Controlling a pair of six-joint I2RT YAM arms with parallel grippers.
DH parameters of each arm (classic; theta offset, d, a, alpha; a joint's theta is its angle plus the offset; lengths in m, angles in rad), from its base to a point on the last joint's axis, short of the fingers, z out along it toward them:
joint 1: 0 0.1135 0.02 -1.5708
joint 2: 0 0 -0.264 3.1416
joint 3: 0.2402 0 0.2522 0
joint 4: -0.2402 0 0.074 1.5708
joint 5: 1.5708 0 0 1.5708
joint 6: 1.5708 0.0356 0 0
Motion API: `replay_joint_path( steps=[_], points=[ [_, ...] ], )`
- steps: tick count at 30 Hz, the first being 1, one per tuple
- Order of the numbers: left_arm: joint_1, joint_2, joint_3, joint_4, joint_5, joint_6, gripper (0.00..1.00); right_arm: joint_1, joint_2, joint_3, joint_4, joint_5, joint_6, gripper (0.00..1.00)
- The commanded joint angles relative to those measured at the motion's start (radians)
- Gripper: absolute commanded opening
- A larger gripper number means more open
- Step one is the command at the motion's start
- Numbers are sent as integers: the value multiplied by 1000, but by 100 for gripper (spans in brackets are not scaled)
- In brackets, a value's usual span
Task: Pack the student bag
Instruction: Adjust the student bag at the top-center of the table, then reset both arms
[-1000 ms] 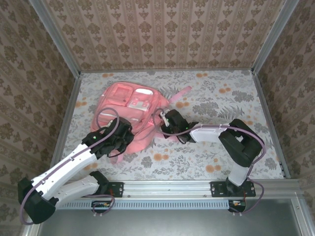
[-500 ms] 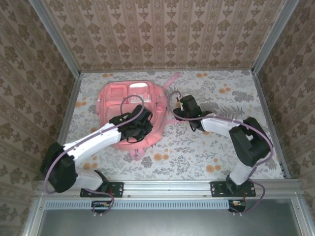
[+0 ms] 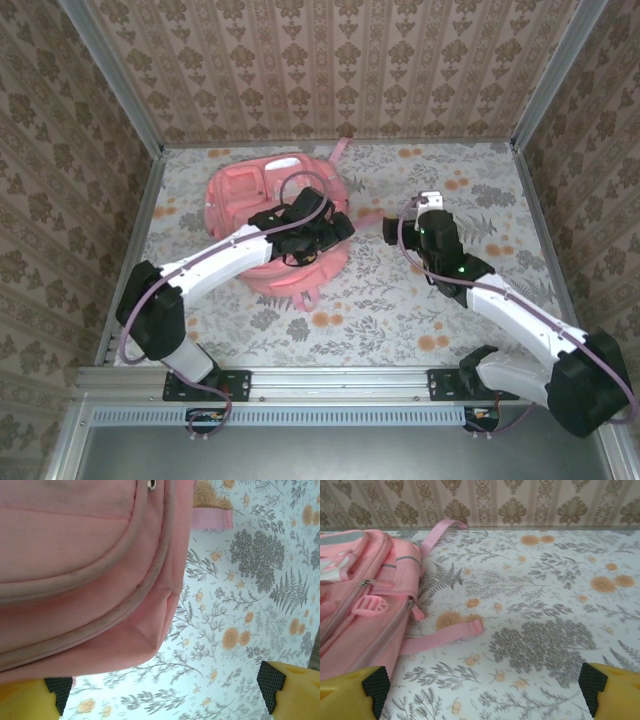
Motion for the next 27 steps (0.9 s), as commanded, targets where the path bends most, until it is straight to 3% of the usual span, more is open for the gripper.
replay_joint_path(
  steps=[1, 4, 8, 12, 16, 21, 27],
  points=[
    [78, -139, -10, -150, -120, 186, 100, -10, -64, -49, -72, 107, 65, 100],
    [185, -260, -75, -221, -208, 297, 100, -22, -110, -106, -35, 134, 39, 100],
    [412, -426, -209, -229, -306, 431, 100, -25, -145, -187, 85, 185, -42, 100],
    [571, -560, -389, -69, -477, 632, 100, -42, -118, -208, 122, 233, -101, 100],
    [654, -570, -543, 160, -569, 868, 100, -88, -54, -176, 128, 239, -121, 100],
    [712, -456, -632, 402, -605, 946, 100, -158, 69, -190, 314, 196, -191, 100],
    [777, -320, -740, 801, -432, 1022, 100, -256, 266, -176, 512, 84, -207, 100]
  ],
)
